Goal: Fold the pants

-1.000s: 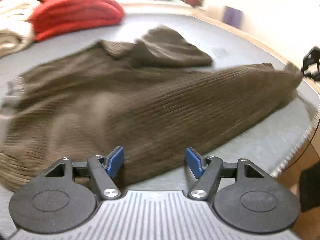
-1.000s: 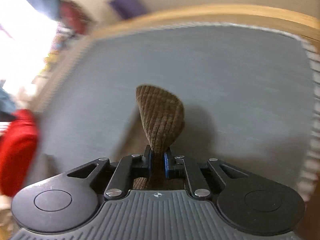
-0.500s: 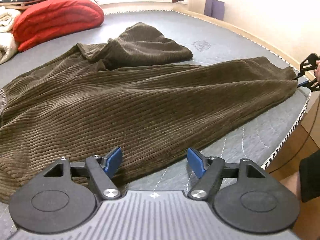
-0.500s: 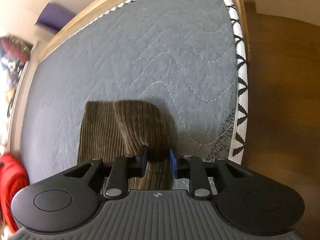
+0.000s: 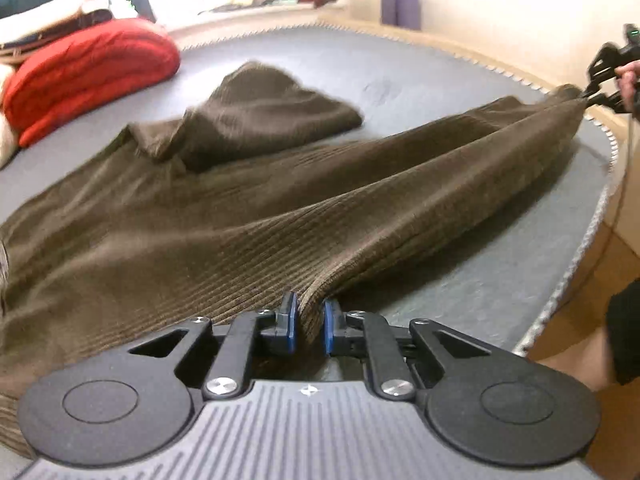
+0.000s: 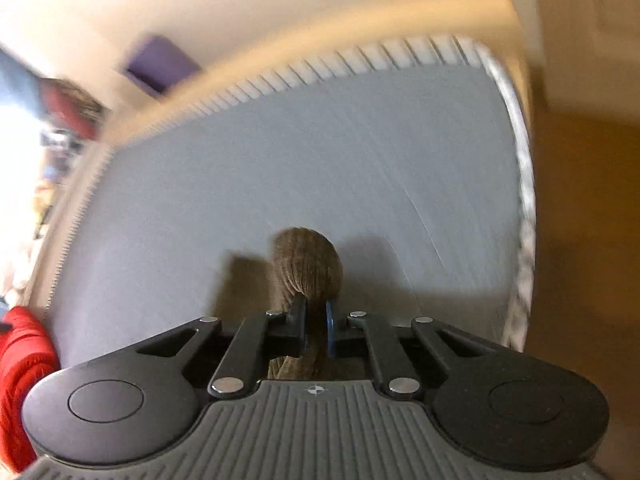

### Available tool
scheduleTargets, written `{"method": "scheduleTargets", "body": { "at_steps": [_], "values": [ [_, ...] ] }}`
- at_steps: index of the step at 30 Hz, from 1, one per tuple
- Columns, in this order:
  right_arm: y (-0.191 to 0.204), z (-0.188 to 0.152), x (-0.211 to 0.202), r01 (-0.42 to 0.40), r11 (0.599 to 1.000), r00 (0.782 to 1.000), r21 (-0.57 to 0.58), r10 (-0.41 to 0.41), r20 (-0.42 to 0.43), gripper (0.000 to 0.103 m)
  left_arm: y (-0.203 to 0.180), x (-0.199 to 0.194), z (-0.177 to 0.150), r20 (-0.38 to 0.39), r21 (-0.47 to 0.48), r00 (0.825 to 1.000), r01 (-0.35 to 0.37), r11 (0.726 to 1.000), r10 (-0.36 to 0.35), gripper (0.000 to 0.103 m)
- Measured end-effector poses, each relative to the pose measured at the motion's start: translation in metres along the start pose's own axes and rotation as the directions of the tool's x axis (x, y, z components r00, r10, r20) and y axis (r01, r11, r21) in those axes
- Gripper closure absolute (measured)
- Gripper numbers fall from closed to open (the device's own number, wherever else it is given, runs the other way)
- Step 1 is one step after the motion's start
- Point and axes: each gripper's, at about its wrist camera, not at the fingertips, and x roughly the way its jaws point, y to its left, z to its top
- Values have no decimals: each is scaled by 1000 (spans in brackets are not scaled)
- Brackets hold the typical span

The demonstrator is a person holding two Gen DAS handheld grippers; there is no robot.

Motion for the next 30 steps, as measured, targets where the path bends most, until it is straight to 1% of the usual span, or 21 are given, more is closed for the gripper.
{"method": "scheduleTargets", "body": {
  "at_steps": [1, 3, 4, 5, 7, 9, 10, 12, 13, 14, 15, 16, 18, 19, 20, 21, 23, 24, 26, 28, 30],
  "values": [
    [4, 0, -5, 30, 999, 999, -18, -30, 15, 94, 0, -2, 0, -11, 8, 1000, 8, 1000, -8, 89],
    [-6, -2, 10, 162, 987, 984, -17, -163, -69, 94, 5, 10, -6, -123, 0, 990, 72, 997, -71, 87],
    [-18, -5, 23, 250, 968, 960, 1, -247, -134, 92, 9, 20, -13, -189, -20, 976, 108, 994, -110, 85],
    [-32, -8, 33, 334, 942, 927, 38, -321, -192, 85, 12, 19, -18, -166, -36, 978, 120, 992, -124, 82],
    [-47, -5, 36, 321, 938, 935, 134, -291, -202, 85, 20, 15, -13, -164, -89, 973, 150, 985, -163, 78],
    [-34, 4, 28, 317, 946, 944, 71, -308, -118, 85, 33, 4, -4, -114, -162, 968, 204, 966, -223, 64],
    [-25, 7, 22, 335, 942, 942, 26, -334, -47, 84, 40, -3, 1, -67, -193, 967, 229, 954, -246, 62],
    [-11, 15, 11, 388, 921, 918, -23, -384, 100, 78, 59, -12, 10, 9, -250, 975, 218, 943, -223, 55],
    [-8, 18, 8, 391, 920, 912, -31, -382, 150, 74, 69, -12, 11, 27, -280, 980, 195, 940, -196, 55],
    [-4, 21, 7, 367, 930, 917, -36, -355, 184, 74, 81, -9, 10, 32, -319, 987, 158, 934, -156, 55],
    [-2, 23, 9, 314, 948, 935, -53, -299, 190, 73, 92, -2, 7, 17, -347, 993, 118, 930, -120, 55],
    [3, 23, 14, 242, 967, 959, -79, -226, 170, 73, 101, 11, -2, -36, -374, 996, 59, 925, -78, 55],
    [16, 20, 34, 92, 987, 994, -130, -84, 68, 73, 107, 37, -26, -177, -389, 983, -32, 921, -41, 59],
    [23, 18, 44, 37, 990, 999, -134, -35, 14, 72, 102, 28, -35, -78, -353, 997, -12, 935, -17, 54],
    [30, 15, 57, -12, 991, 999, -131, 7, -40, 69, 95, 27, -41, -56, -318, 998, -3, 948, -16, 45],
    [37, 13, 71, -38, 989, 996, -142, 26, -84, 66, 86, 26, -41, -42, -272, 999, -27, 962, 16, 40],
    [54, 3, 94, -30, 979, 992, -200, 4, -129, 58, 69, 27, -37, -50, -215, 996, -85, 973, 76, 36],
    [61, 0, 104, -22, 974, 990, -223, -10, -140, 56, 67, 27, -37, -49, -231, 995, -97, 968, 88, 35],
    [72, -5, 124, 4, 967, 987, -255, -45, -156, 56, 71, 24, -43, -34, -269, 996, -94, 959, 88, 34],
    [79, -8, 141, 64, 959, 981, -276, -110, -156, 54, 70, 21, -47, -19, -261, 996, -84, 962, 82, 34],
    [94, -15, 145, 105, 942, 984, -319, -145, -106, 45, 72, 18, -50, -14, -265, 998, -68, 962, 66, 33]
  ]
}}
